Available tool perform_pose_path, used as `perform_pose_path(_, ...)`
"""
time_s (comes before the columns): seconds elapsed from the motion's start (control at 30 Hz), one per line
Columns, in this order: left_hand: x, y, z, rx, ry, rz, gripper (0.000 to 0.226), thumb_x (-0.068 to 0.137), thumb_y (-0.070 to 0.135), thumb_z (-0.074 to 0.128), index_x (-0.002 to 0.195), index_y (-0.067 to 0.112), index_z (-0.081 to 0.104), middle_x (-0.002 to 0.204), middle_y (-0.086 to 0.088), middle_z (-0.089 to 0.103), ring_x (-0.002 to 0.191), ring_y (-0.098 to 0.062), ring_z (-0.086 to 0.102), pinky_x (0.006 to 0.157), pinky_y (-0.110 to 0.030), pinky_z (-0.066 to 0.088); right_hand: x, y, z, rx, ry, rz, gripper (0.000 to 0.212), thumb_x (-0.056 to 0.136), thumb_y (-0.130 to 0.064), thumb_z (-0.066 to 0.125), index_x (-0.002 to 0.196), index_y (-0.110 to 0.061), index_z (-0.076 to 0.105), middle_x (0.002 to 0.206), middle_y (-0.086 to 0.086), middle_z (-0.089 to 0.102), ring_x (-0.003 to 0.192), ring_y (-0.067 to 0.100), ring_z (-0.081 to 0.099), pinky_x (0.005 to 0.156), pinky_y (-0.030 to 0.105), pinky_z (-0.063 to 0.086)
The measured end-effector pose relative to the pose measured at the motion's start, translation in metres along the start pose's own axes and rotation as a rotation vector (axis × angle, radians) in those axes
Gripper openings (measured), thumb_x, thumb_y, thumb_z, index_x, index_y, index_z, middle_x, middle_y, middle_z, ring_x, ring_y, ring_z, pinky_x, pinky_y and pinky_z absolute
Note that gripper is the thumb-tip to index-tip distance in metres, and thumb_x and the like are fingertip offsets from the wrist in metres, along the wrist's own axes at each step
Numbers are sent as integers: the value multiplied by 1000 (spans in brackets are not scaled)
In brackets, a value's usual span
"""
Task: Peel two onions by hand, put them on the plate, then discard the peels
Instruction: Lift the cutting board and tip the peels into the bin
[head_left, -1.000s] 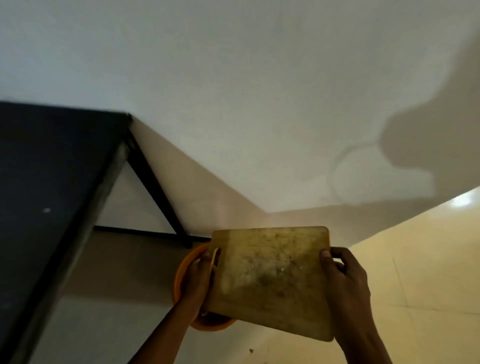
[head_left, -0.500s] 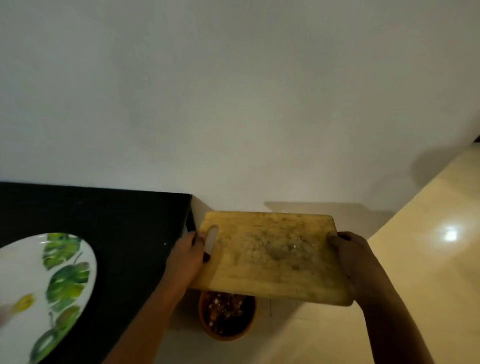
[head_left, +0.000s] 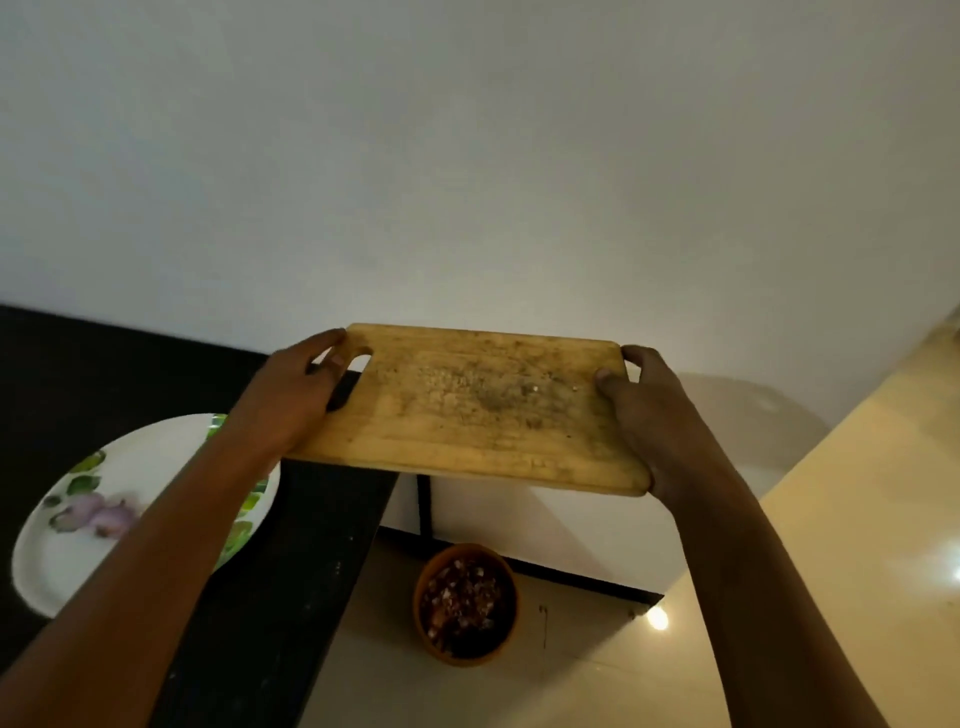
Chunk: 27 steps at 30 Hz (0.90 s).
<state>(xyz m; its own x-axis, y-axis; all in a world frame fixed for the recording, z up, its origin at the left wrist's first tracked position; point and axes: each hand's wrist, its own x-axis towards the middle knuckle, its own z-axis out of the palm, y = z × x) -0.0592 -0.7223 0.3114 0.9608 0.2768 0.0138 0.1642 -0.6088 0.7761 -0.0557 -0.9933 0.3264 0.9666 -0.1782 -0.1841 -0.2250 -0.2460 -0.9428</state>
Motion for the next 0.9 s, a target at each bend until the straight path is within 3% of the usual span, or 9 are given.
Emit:
perform_pose_path(0.23,-11,-2,-32,-6,54,-16,41,98,38,41,138,32,42,132,-7,53,80,-6,54,87,-30,35,-10,-19,13,-6,-57,-83,38,102,-23,42,139,-29,39,110,-6,51,86,13,54,54,24,40)
perform_pose_path(0.37,-14,-9,-45,-1,75,-44,40,98,35,40,138,32,42,131,-9,52,97,-18,54,92,-34,36,-10,-26,24,-34,-60,-105,38,102,-23,43,139,-29,41,114,-5,50,83,11,53,54,23,39)
perform_pose_path(0.5,-14,-19,-61,-11,105,-45,40,98,31,41,139,29,42,133,-8,48,89,-11,47,89,-29,33,-10,-31,44,-49,-78,-124,38,102,-23,44,140,-26,41,116,-3,50,81,10,53,53,22,38)
perform_pose_path(0.7,0,-54,-94,-16,114,-43,40,98,32,42,137,29,44,137,-8,46,104,-15,45,89,-28,32,-16,-37,93,-57,-81,-125,38,102,-22,44,139,-25,42,119,-1,51,84,12,54,55,23,38)
perform_pose_path(0.9,36,-96,-144,-38,57,-14,41,95,41,43,135,31,46,114,-4,59,77,-5,53,84,-30,38,-33,-50,163,-48,-18,-101,39,102,-22,43,141,-25,39,117,-1,51,85,14,54,57,24,39)
